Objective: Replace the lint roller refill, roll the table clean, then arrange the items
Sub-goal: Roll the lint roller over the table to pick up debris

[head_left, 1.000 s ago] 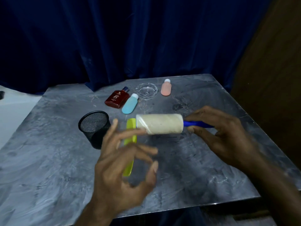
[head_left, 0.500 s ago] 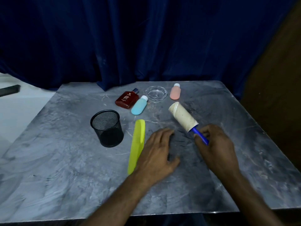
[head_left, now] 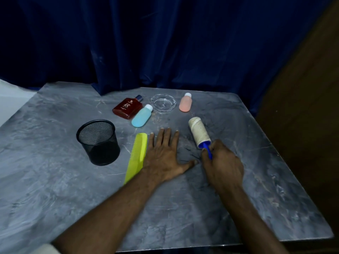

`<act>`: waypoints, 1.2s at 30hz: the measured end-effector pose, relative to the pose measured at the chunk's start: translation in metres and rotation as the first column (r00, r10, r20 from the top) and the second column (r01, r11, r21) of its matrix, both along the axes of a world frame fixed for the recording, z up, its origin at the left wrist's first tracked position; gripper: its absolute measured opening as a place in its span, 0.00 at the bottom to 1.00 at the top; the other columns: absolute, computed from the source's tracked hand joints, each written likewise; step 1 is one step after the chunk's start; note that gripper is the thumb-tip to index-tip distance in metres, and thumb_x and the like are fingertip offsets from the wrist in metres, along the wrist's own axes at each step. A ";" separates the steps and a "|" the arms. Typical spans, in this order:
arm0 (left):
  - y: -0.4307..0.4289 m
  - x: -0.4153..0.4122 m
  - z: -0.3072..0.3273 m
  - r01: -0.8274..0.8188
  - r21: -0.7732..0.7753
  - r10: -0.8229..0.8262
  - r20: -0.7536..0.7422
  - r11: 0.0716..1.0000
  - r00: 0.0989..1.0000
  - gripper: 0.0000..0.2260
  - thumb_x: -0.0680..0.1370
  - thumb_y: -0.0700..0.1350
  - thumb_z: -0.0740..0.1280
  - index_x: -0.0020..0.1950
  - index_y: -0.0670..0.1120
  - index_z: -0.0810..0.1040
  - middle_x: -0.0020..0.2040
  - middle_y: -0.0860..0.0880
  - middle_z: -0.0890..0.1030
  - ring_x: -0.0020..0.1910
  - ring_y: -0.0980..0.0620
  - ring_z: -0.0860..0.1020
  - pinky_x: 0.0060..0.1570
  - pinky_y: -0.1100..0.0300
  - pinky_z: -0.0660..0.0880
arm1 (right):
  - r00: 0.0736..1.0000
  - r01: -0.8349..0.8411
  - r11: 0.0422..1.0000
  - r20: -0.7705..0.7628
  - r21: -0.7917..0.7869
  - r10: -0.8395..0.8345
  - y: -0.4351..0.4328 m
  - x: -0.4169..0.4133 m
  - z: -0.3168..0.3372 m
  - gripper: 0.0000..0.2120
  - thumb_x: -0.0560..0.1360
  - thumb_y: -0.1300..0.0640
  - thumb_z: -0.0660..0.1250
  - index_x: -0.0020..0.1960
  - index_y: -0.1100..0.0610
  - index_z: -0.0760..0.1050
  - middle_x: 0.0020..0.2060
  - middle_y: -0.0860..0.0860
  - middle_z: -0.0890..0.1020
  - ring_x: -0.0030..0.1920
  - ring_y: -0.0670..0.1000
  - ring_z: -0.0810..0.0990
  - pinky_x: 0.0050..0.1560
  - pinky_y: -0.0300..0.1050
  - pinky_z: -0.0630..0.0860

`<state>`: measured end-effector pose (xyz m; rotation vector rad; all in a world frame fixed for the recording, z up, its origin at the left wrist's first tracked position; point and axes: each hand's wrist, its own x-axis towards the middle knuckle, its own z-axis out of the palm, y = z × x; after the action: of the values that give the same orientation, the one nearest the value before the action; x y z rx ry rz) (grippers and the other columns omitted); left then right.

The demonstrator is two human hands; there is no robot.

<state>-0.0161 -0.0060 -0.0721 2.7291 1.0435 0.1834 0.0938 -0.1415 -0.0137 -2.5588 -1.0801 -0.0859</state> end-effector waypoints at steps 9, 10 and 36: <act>0.012 0.005 -0.006 0.020 0.020 -0.019 -0.035 1.000 0.999 0.57 0.65 0.85 0.44 0.88 0.55 0.44 0.89 0.46 0.44 0.88 0.44 0.41 0.83 0.36 0.39 | 0.999 -0.029 0.996 0.019 -0.088 0.031 0.009 0.002 -0.007 0.15 0.83 0.44 0.58 0.61 0.55 0.72 0.55 0.52 0.82 0.52 0.56 0.83 0.50 0.49 0.78; 0.012 0.005 -0.006 0.020 0.026 -0.019 -0.037 0.999 0.999 0.57 0.65 0.85 0.43 0.88 0.55 0.44 0.89 0.47 0.44 0.88 0.44 0.41 0.83 0.35 0.39 | 0.999 -0.028 0.996 0.020 -0.090 0.030 0.010 0.004 -0.007 0.15 0.83 0.44 0.58 0.61 0.54 0.72 0.55 0.52 0.82 0.52 0.56 0.83 0.50 0.50 0.79; 0.016 0.002 -0.007 0.048 0.066 -0.043 -0.073 0.997 0.996 0.57 0.65 0.88 0.36 0.87 0.56 0.43 0.89 0.47 0.44 0.88 0.45 0.42 0.83 0.36 0.42 | 0.956 0.289 0.953 -0.022 -0.088 -0.292 -0.063 0.102 0.002 0.15 0.83 0.48 0.62 0.61 0.57 0.74 0.47 0.56 0.80 0.44 0.55 0.80 0.46 0.55 0.81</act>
<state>-0.0143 0.0095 -0.0796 2.8373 1.0096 0.1166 0.1963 -0.2043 -0.0115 -2.7679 -0.6999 -0.0717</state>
